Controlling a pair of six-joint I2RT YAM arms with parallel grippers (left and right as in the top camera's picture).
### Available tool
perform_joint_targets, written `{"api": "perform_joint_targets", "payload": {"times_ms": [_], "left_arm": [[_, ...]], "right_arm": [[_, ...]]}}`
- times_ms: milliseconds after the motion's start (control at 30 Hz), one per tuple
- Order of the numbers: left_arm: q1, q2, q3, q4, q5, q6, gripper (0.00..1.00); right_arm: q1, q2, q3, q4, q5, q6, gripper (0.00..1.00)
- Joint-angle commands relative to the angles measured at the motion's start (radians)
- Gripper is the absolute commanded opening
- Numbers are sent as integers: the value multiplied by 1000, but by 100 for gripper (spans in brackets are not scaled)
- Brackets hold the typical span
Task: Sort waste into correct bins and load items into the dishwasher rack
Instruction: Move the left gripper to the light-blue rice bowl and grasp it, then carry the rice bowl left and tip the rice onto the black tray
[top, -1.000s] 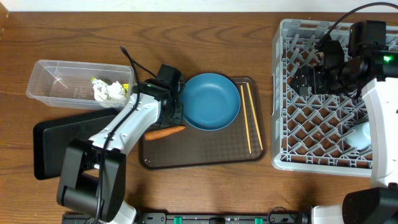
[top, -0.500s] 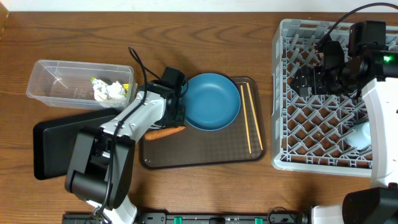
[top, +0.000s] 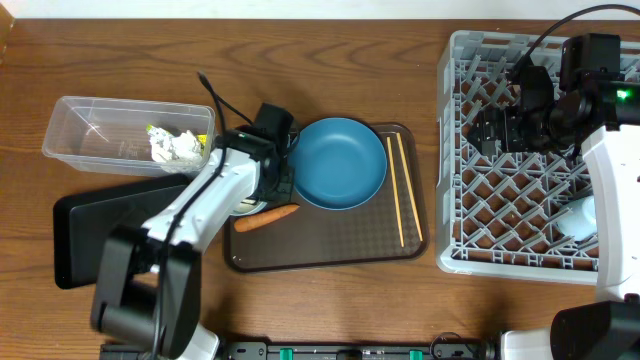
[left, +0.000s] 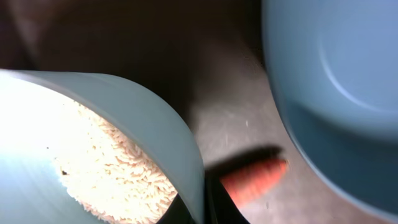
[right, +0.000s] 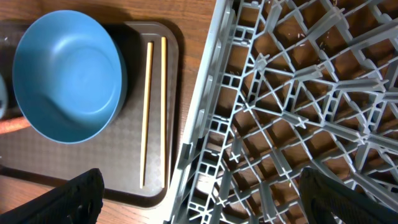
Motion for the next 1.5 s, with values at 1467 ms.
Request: {"api": "perform_joint_targets", "payload": {"times_ms": [1467], "left_arm": [[1054, -173, 50, -229, 838, 68, 6]], "right_arm": [[13, 4, -7, -46, 30, -11, 99]]}}
